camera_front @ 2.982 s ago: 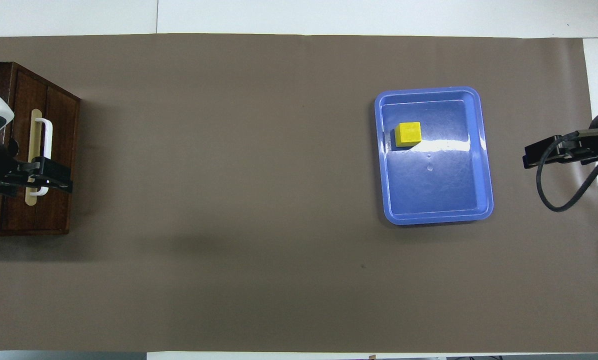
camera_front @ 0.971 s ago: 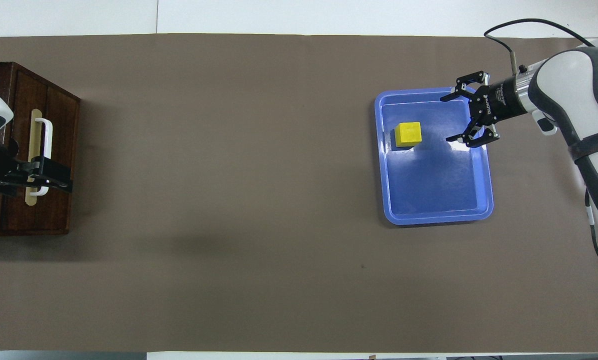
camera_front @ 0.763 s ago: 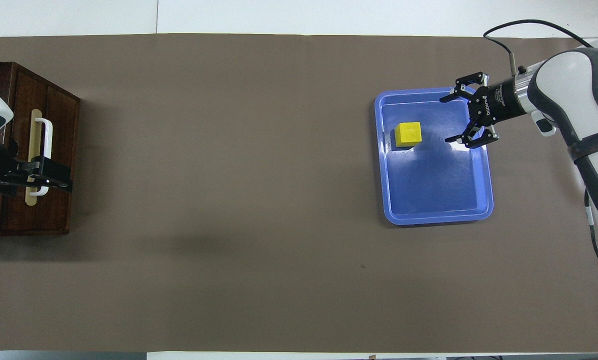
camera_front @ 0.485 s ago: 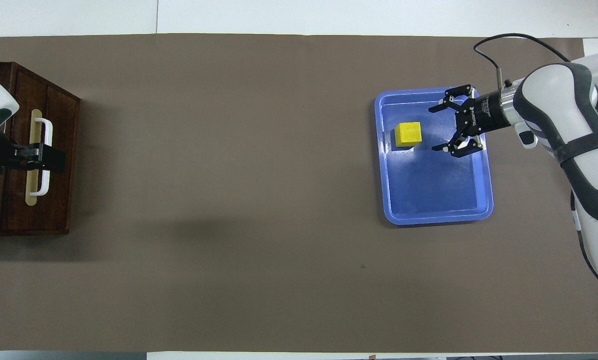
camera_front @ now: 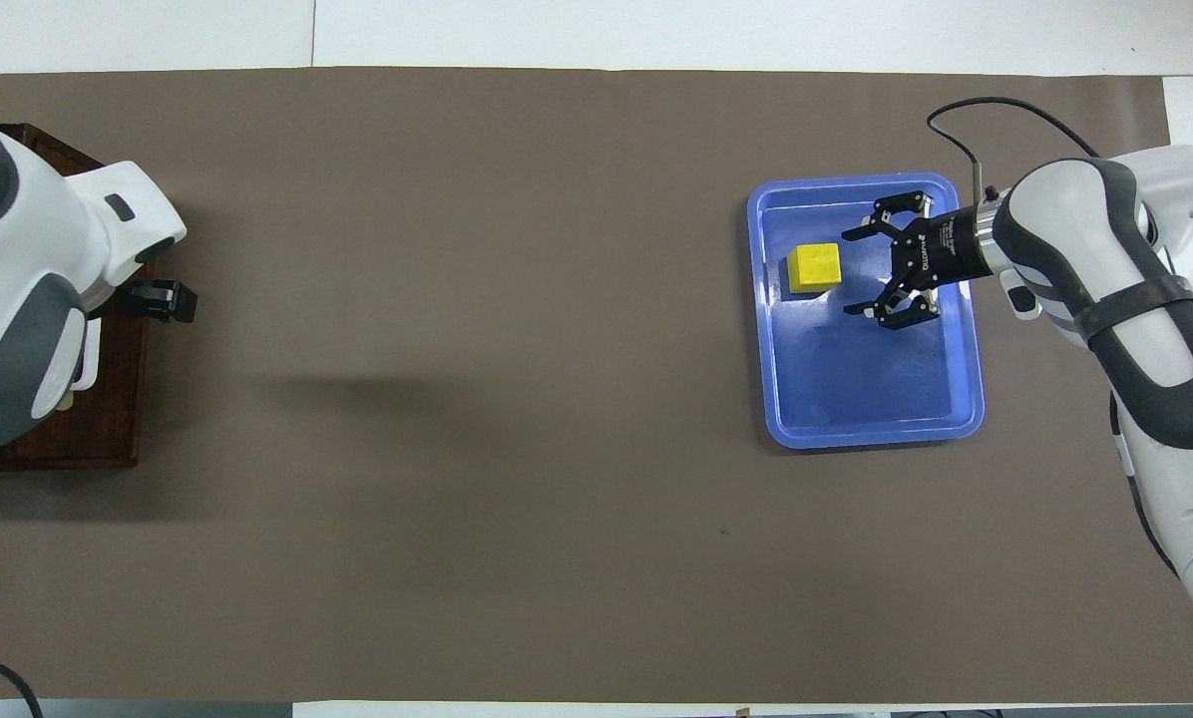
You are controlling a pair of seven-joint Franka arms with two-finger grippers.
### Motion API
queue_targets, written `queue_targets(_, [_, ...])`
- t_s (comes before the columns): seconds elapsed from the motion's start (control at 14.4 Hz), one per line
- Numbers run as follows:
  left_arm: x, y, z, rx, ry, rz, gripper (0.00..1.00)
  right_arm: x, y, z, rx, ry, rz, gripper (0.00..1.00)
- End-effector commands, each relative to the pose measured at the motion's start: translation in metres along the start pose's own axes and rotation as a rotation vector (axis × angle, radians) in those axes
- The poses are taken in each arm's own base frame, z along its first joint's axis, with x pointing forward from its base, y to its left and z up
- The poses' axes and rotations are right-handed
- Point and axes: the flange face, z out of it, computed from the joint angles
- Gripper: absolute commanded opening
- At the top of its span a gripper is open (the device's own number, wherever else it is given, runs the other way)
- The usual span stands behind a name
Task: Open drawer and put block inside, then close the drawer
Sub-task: 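Grasp the yellow cube with the right gripper while the left gripper pulls the drawer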
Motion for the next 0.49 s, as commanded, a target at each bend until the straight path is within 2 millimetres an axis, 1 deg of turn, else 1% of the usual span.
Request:
queue_targets(0.0, [0.012, 0.004, 0.032, 0.064, 0.017, 0.035, 1.0, 0.0, 0.01, 0.004, 0.031, -0.007, -0.03, 1.0])
queue_targets(0.14, [0.01, 0.0, 0.05, 0.059, 0.042, 0.038, 1.0, 0.003, 0.009, 0.007, 0.034, -0.002, -0.072, 1.0])
queue_targets(0.21, [0.009, -0.002, 0.061, 0.087, 0.055, 0.059, 1.0, 0.003, 0.009, 0.007, 0.035, -0.001, -0.083, 1.0])
queue_targets(0.28, [0.01, -0.007, 0.067, 0.117, 0.071, 0.077, 1.0, 0.002, 0.009, 0.008, 0.035, 0.0, -0.085, 1.0])
queue_targets(0.35, [0.013, -0.006, 0.078, 0.125, 0.065, 0.089, 1.0, -0.002, 0.009, 0.012, 0.034, 0.004, -0.093, 1.0])
queue_targets(0.42, [0.015, -0.003, 0.081, 0.129, 0.063, 0.098, 1.0, -0.002, 0.009, 0.012, 0.04, 0.009, -0.093, 1.0])
